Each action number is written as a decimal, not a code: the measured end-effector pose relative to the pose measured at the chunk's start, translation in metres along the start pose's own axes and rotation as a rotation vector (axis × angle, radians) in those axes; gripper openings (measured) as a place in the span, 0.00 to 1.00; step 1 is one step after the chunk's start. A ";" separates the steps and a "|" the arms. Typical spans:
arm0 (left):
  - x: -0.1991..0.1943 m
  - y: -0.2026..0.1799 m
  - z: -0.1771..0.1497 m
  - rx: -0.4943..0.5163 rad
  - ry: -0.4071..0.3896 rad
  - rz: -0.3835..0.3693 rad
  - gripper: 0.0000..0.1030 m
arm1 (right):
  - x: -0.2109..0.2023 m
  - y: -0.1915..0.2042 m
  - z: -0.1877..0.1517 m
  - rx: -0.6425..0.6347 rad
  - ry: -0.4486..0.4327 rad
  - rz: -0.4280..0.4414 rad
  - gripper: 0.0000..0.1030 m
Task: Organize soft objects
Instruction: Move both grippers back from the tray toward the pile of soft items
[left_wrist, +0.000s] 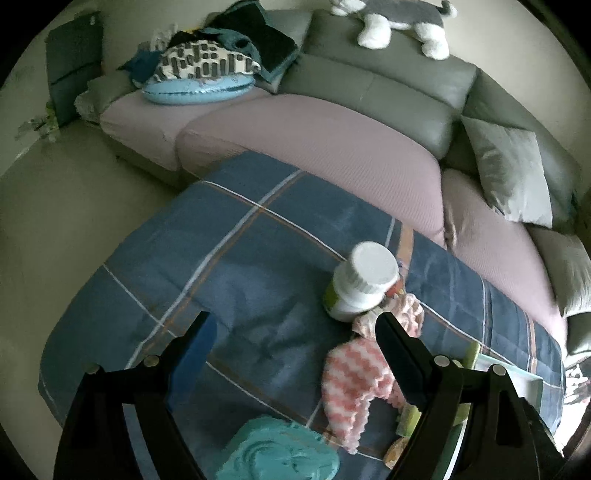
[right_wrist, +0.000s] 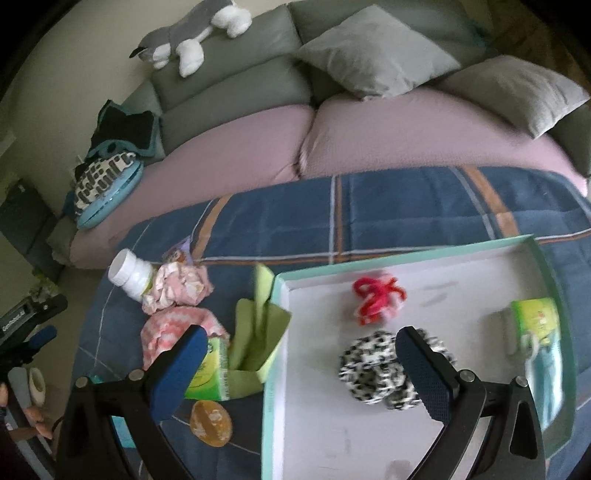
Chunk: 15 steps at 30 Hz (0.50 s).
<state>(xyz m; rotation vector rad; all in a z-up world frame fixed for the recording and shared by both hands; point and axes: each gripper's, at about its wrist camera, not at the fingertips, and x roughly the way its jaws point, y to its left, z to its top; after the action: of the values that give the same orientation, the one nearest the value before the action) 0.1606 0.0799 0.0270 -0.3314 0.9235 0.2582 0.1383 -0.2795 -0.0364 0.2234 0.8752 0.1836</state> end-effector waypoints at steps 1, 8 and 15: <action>0.003 -0.004 -0.001 0.010 0.010 -0.009 0.86 | 0.004 0.003 -0.001 -0.007 0.009 0.011 1.00; 0.011 -0.040 -0.009 0.093 0.051 -0.057 0.86 | 0.020 0.019 -0.009 -0.069 0.049 0.003 0.90; 0.024 -0.081 -0.027 0.172 0.121 -0.133 0.85 | 0.032 0.021 -0.014 -0.086 0.088 0.016 0.68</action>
<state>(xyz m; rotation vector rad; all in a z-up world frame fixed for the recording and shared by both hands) 0.1838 -0.0032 0.0059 -0.2499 1.0305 0.0357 0.1459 -0.2502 -0.0631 0.1431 0.9511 0.2471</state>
